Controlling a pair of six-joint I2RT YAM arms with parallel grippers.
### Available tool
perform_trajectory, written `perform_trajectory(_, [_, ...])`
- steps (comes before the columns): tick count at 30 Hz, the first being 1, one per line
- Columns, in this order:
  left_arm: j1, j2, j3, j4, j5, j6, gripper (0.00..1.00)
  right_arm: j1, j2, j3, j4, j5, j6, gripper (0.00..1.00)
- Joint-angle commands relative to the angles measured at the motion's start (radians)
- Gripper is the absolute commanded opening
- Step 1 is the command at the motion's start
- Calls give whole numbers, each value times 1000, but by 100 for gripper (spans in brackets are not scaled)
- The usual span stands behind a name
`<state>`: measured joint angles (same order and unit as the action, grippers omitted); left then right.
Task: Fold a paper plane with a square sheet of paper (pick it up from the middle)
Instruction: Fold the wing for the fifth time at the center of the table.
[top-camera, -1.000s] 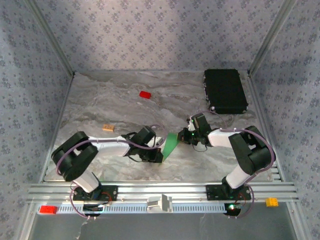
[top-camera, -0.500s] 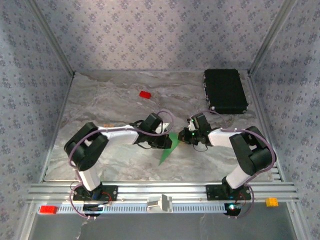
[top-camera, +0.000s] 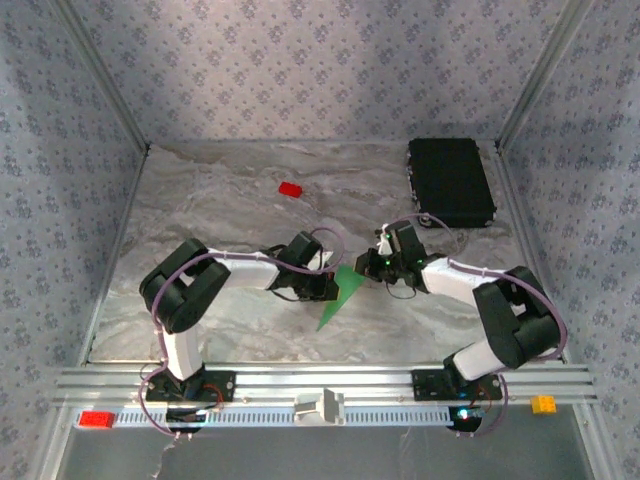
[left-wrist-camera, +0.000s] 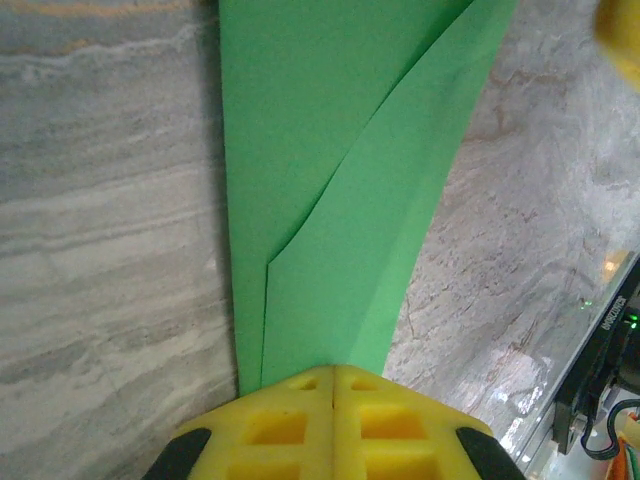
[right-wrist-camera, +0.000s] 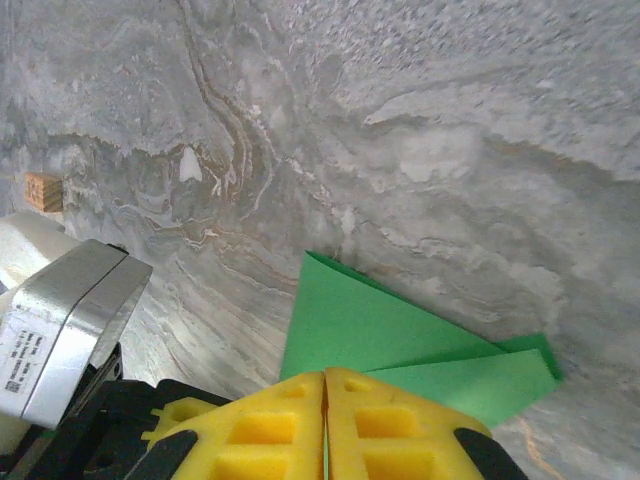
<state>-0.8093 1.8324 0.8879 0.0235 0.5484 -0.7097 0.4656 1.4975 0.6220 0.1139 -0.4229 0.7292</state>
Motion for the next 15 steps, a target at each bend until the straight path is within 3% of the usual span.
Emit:
perform_trajectory(1, [-2,10,-34,-51,-28,-22,2,14,57,-2,27,-1,32,9])
perform_trajectory(12, [-5,-2,-79,10,-28,-83,1,-176,72,-43,49,-49,3,10])
perform_trajectory(15, [-5,-11,-90,33,-42,-109,0,-183,18,-45,32,-55,6,11])
